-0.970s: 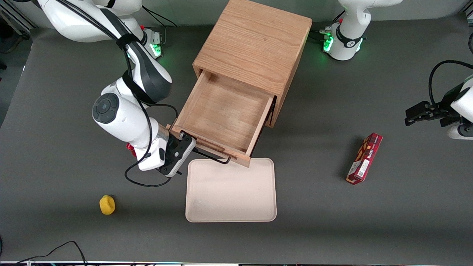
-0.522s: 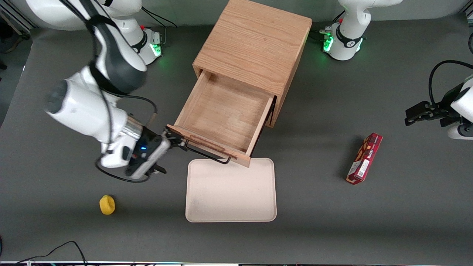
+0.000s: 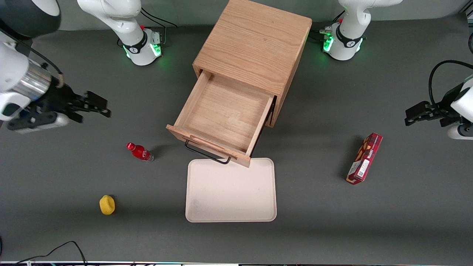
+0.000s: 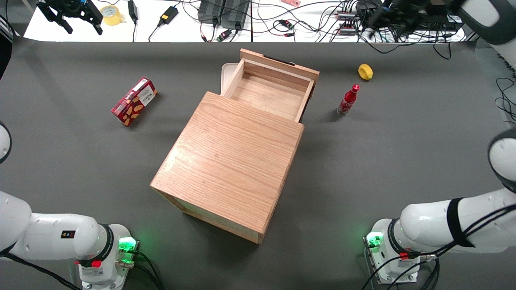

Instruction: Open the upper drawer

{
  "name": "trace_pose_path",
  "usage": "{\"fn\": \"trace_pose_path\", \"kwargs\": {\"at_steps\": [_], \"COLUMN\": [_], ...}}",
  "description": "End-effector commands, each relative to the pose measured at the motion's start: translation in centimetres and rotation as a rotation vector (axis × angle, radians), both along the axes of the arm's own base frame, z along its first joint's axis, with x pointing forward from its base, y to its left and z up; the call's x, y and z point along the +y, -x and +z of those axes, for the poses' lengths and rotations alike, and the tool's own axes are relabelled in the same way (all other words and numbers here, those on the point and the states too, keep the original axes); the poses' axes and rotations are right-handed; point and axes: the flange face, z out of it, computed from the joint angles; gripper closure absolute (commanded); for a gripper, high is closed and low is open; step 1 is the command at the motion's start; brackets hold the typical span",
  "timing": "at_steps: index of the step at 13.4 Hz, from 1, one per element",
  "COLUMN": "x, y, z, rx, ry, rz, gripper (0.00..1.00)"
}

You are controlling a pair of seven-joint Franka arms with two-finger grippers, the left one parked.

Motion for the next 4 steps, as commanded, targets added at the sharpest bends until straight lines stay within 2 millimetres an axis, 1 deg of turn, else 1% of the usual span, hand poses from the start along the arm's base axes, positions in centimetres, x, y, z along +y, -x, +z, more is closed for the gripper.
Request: {"fn": "trace_pose_path", "kwargs": {"at_steps": [1, 3, 4], "x": [-3.7, -5.2, -5.1], "y": [3.0, 2.7, 2.7], "z": [-0.3, -0.3, -0.2], "rx": [0.003, -0.004, -0.007], "ry": [0.079, 0.089, 0.091], "rz": [-0.100, -0.121, -0.118], "gripper": [0.00, 0.00, 0.00]}}
